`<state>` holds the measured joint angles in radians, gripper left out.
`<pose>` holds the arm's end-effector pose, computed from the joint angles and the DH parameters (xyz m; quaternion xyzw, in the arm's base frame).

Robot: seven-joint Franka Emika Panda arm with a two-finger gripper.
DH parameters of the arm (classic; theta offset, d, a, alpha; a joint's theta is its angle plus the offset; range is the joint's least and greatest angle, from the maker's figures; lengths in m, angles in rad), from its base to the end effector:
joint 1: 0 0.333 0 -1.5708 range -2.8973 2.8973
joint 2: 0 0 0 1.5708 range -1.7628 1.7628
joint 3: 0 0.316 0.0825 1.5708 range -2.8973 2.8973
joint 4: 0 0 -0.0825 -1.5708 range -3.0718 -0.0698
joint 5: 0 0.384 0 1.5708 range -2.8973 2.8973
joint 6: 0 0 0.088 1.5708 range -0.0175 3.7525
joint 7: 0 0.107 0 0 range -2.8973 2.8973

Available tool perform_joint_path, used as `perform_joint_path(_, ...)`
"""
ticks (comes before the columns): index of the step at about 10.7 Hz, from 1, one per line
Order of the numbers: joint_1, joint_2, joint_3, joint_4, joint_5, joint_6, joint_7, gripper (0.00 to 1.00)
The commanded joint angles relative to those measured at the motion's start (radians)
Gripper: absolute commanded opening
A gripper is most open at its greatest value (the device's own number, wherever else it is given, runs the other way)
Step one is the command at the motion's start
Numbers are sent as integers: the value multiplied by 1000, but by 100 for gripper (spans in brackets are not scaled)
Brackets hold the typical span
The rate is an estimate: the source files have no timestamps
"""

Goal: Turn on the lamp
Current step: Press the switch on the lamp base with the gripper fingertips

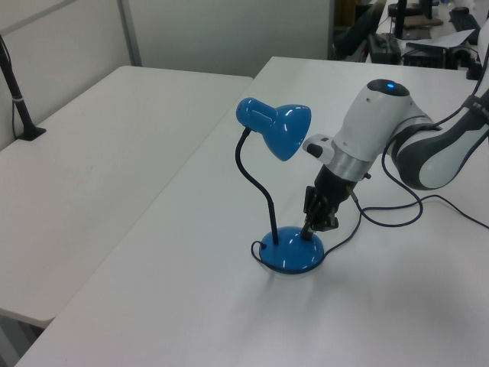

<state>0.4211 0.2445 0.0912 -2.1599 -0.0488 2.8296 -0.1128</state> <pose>0.5225 0.2949 0.3302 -0.9245 -0.3171 -0.2078 0.0403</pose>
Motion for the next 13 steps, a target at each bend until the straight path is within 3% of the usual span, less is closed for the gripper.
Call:
perform_joint_path(1, -10, 33, 5, 32, 0, 21, -30, 0)
perform_joint_path(6, -18, 75, 5, 49, 1, 21, -30, 0)
perform_joint_path(8, -19, -2, 5, 37, 16, -40, 8, 0)
perform_joint_path(10, -38, -100, 2, 40, 15, -300, 112, 0)
perform_joint_path(13, -116, -207, -8, 46, 3, -606, 125, 0)
